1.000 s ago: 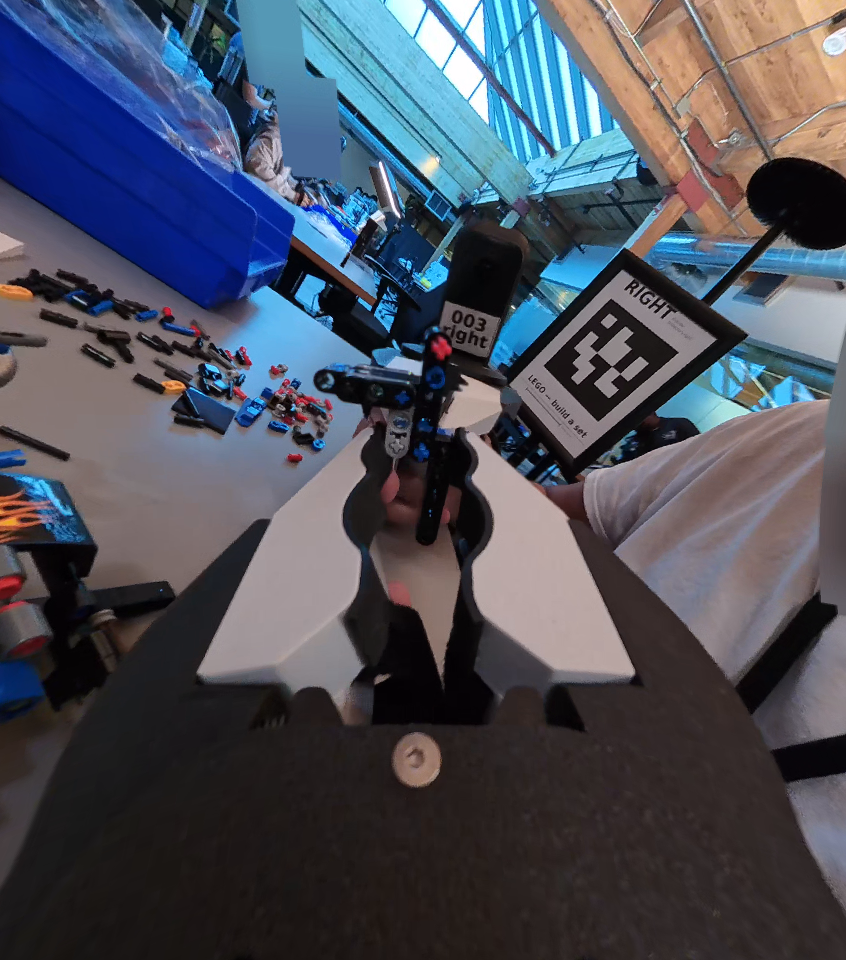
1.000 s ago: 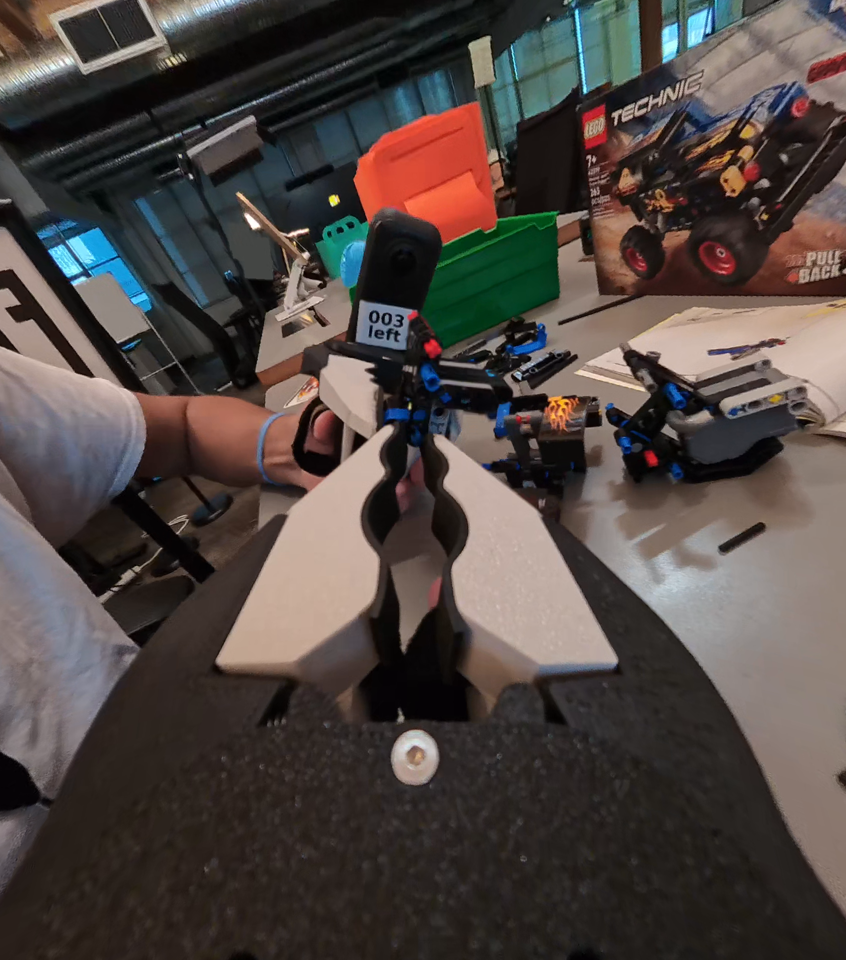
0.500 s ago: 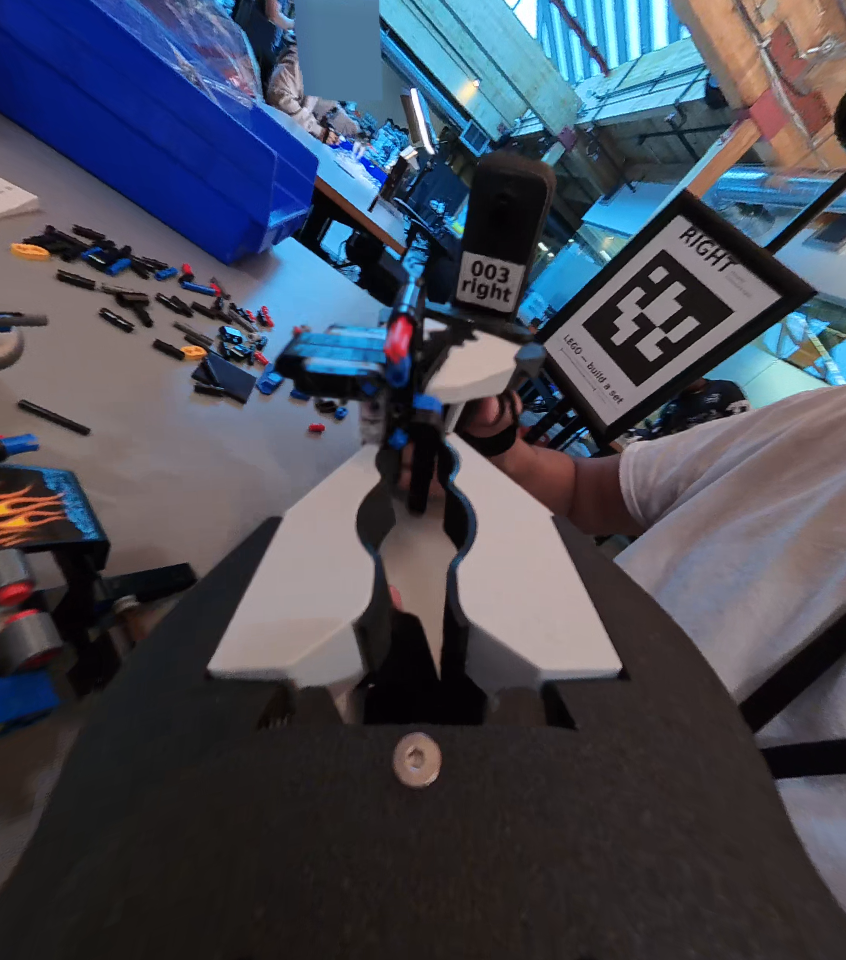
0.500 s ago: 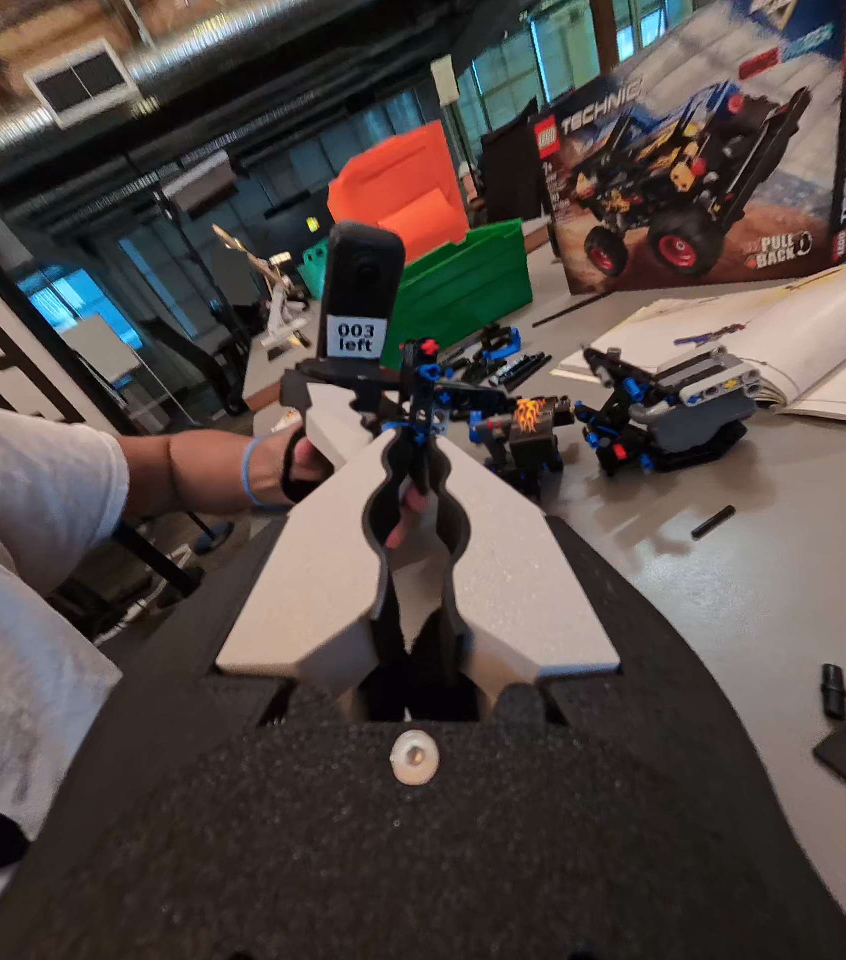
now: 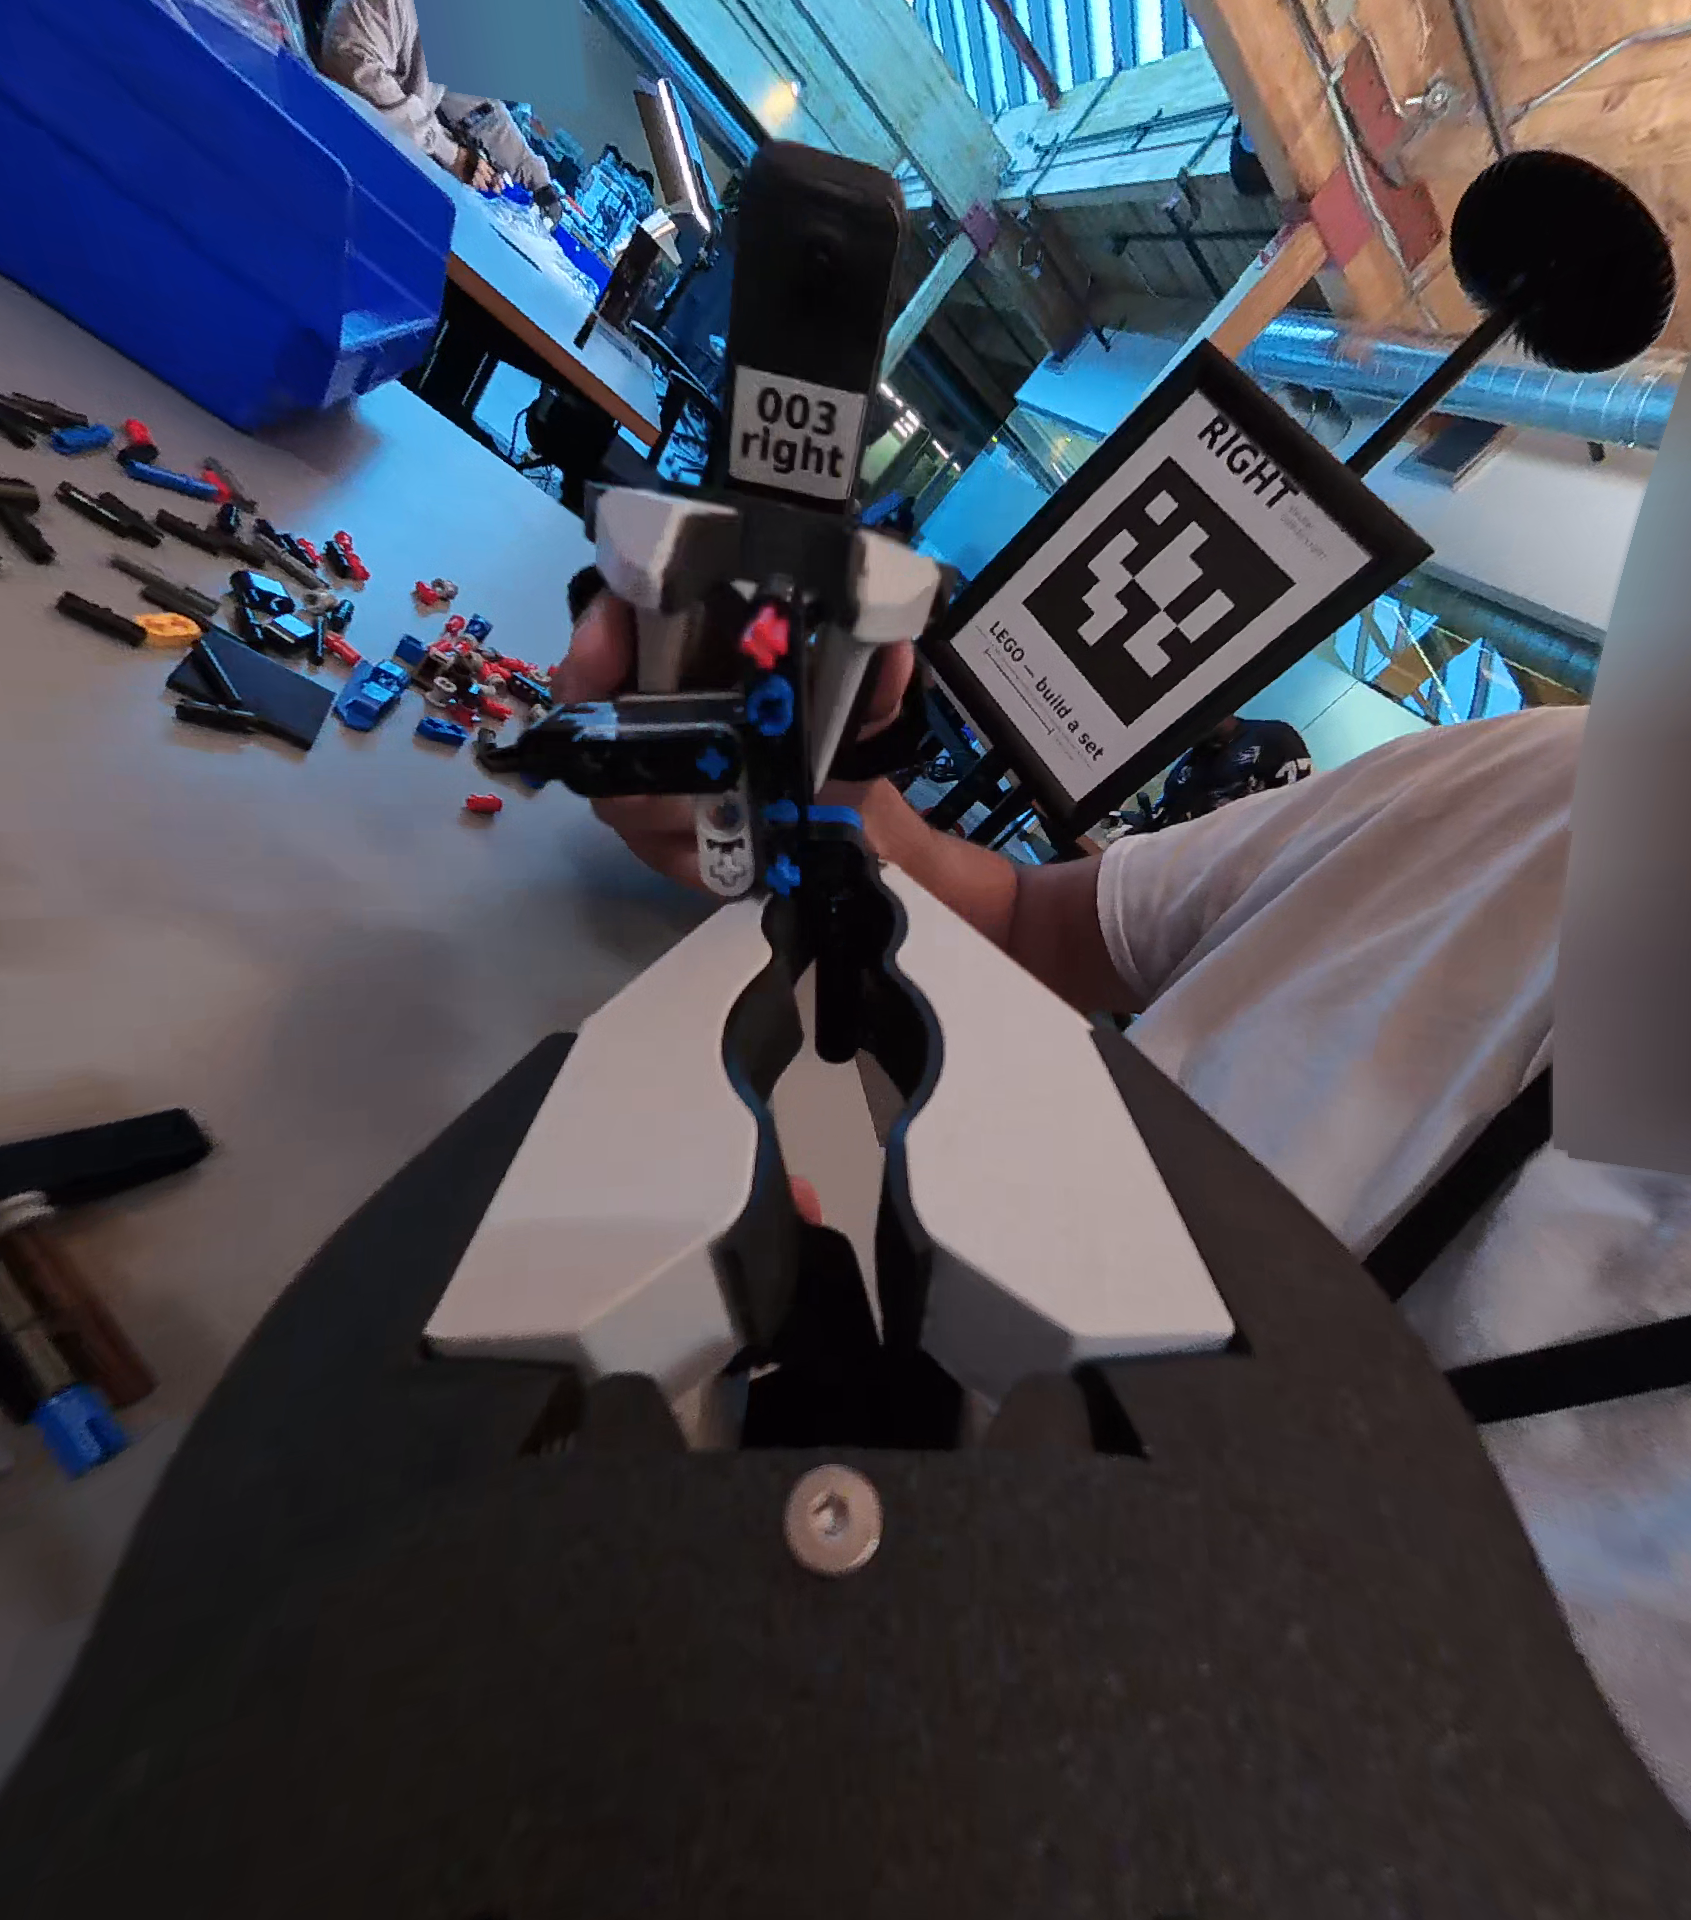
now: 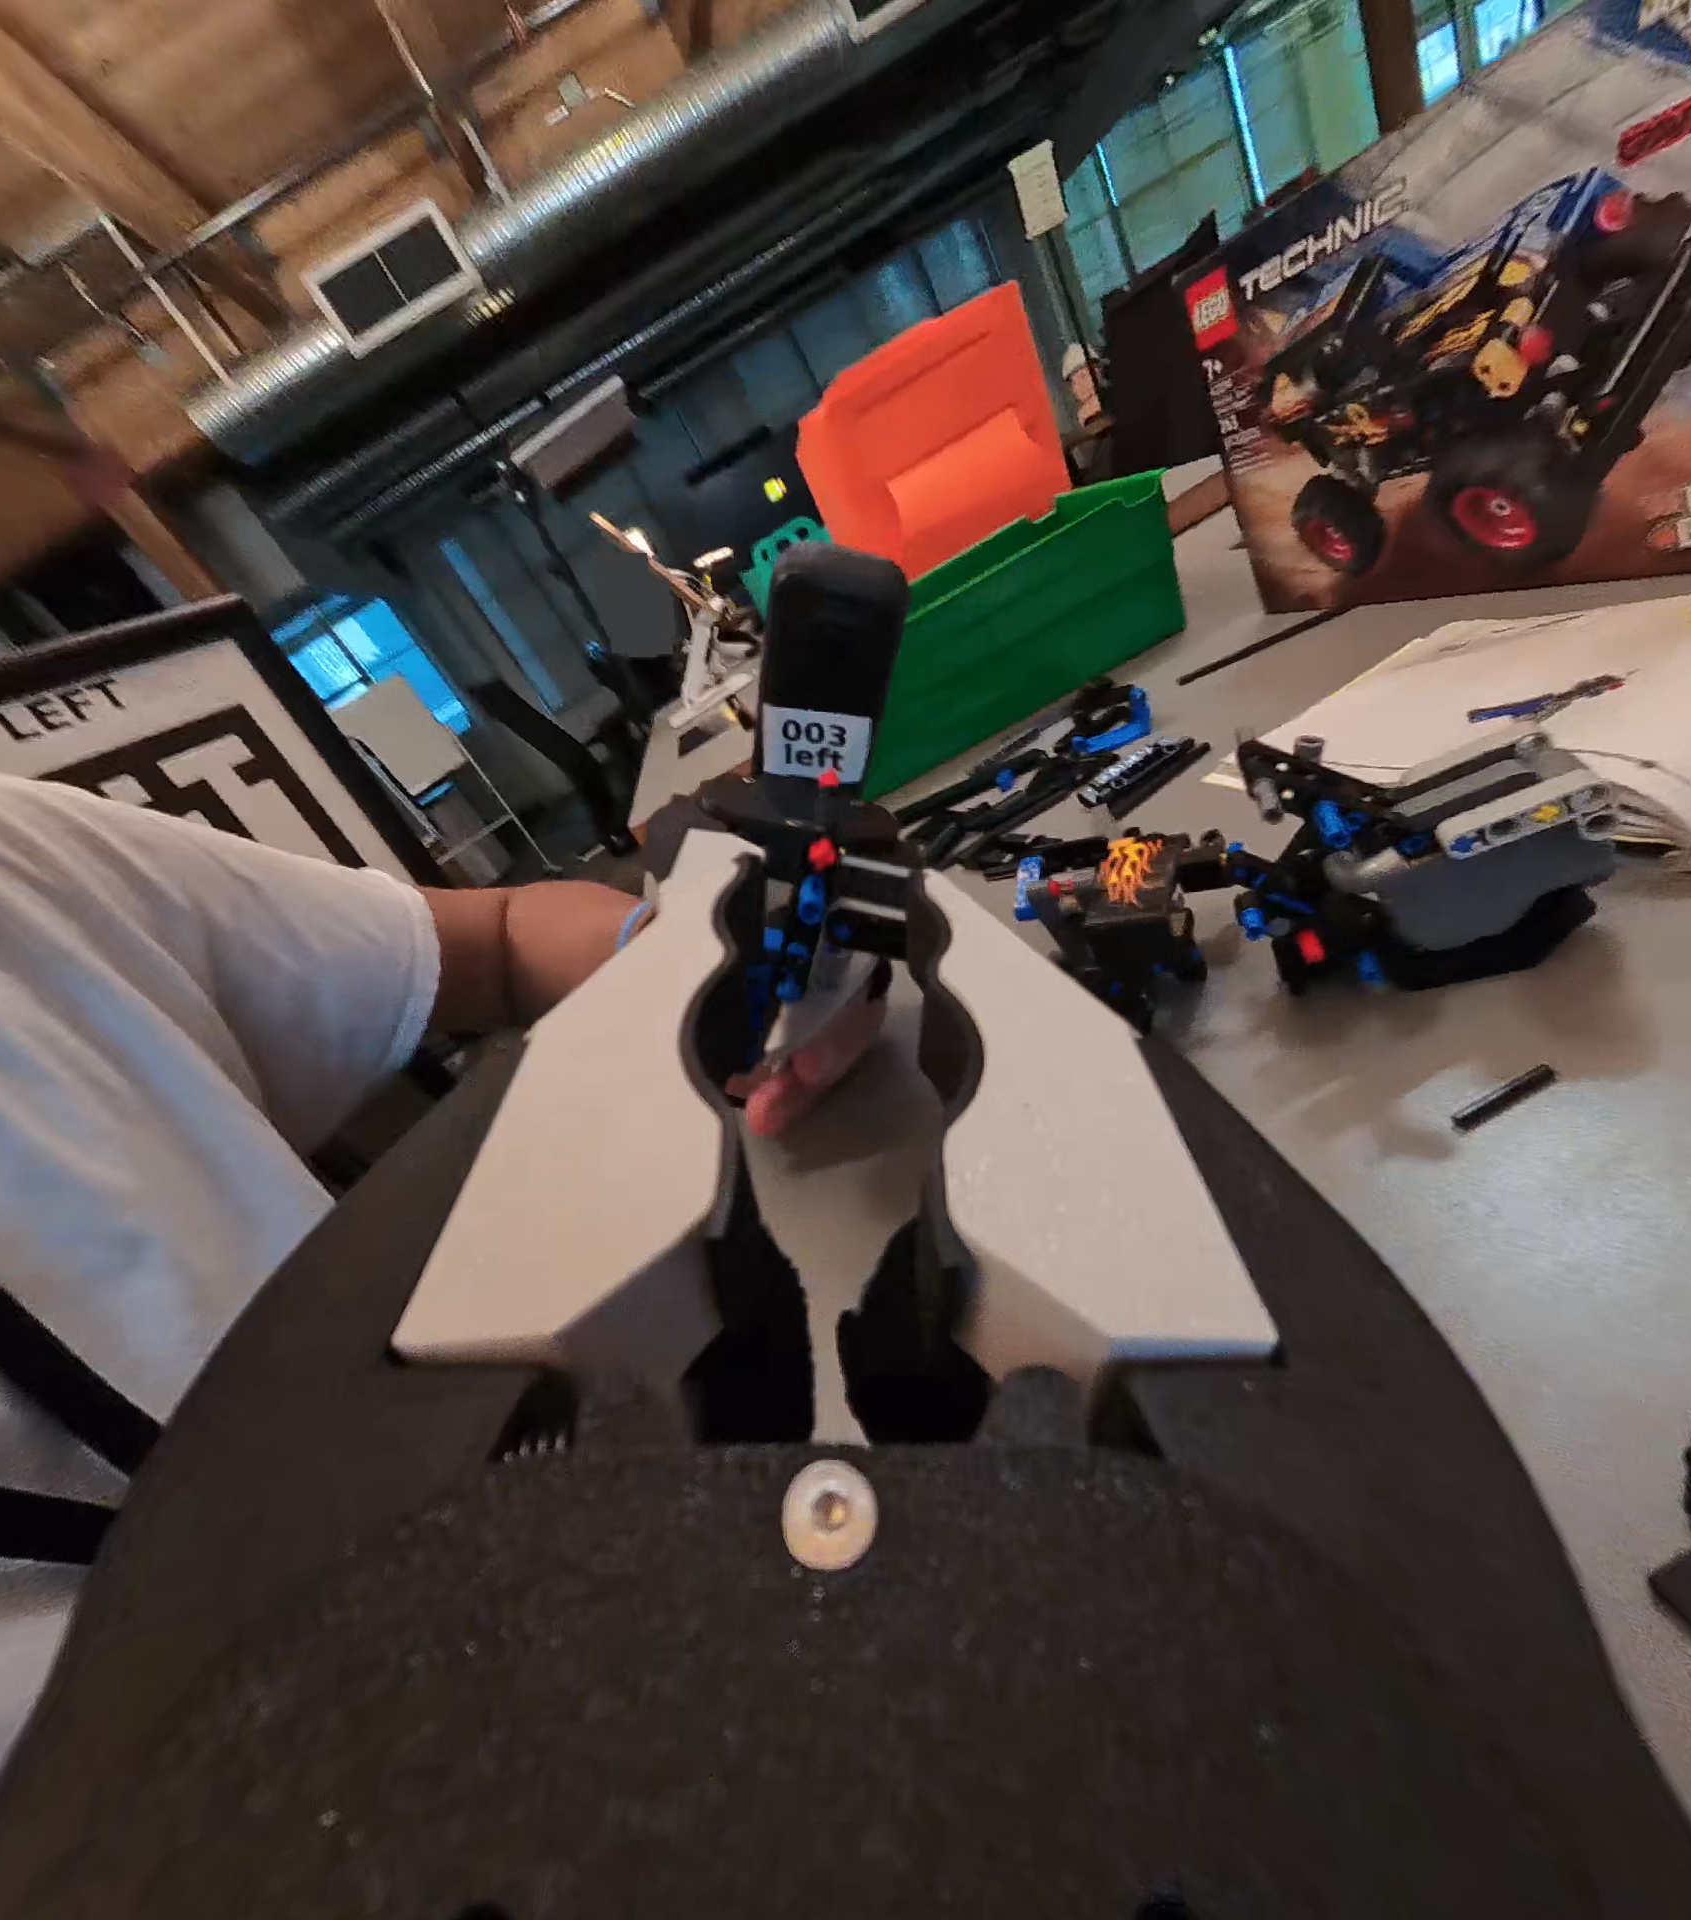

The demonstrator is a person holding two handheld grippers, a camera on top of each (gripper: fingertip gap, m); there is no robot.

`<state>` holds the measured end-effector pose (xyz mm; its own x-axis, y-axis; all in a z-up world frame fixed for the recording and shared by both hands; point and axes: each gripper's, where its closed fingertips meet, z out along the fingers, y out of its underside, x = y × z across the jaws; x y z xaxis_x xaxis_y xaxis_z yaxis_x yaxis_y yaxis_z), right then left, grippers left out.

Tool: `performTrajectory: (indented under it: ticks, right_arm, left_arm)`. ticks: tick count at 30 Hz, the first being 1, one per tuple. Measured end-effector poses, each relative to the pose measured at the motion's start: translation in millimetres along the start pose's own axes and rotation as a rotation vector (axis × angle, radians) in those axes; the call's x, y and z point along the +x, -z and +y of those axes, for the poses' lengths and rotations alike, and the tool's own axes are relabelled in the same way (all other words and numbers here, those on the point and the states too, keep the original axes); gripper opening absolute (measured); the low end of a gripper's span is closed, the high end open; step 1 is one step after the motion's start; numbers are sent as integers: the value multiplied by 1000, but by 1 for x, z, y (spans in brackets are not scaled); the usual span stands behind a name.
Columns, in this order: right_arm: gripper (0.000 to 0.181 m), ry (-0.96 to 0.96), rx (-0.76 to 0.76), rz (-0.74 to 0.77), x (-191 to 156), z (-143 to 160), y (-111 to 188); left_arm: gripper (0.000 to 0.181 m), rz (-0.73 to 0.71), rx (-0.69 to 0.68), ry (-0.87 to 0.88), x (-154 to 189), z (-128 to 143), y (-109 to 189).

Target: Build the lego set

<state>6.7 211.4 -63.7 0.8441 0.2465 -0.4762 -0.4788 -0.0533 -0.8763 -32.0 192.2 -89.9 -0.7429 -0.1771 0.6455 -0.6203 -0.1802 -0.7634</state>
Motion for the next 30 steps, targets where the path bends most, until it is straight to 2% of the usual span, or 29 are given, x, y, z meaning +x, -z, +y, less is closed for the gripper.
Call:
performTrajectory:
  ticks: [2,5,12,13,15,17,19,23,25,26,30]
  right_arm:
    - [23,21,-47,-8,-4,9,-4]
    - [10,28,-34,-9,-6,9,-6]
    - [6,20,-53,-30,-8,12,-5]
    - [6,12,-61,-38,-8,13,-4]
    - [6,36,-74,-35,-8,12,-1]
    - [5,46,-120,-53,-11,17,0]
    - [6,38,-186,-81,-15,27,-2]
    - [6,50,-237,-117,-26,37,-7]
    - [6,59,-247,-106,-25,41,-6]
    - [6,62,-242,-113,-27,42,-5]
    - [6,67,-181,-90,-24,38,-2]
  left_arm:
    - [5,-4,-1,-2,-1,0,-1]
    - [5,-19,-16,-23,0,3,-3]
    - [6,-90,-80,-51,-7,12,-8]
    - [9,-110,-82,-76,-9,10,-6]
    - [38,-178,-90,-137,-18,3,6]
    - [55,-244,-25,-192,-24,-18,24]
    - [50,-176,31,-221,-7,-31,29]
    - [32,-131,-75,-280,3,-7,15]
    - [21,-85,-83,-270,9,-1,10]
    - [8,-91,-82,-273,8,1,9]
    - [5,-109,-48,-276,2,0,8]
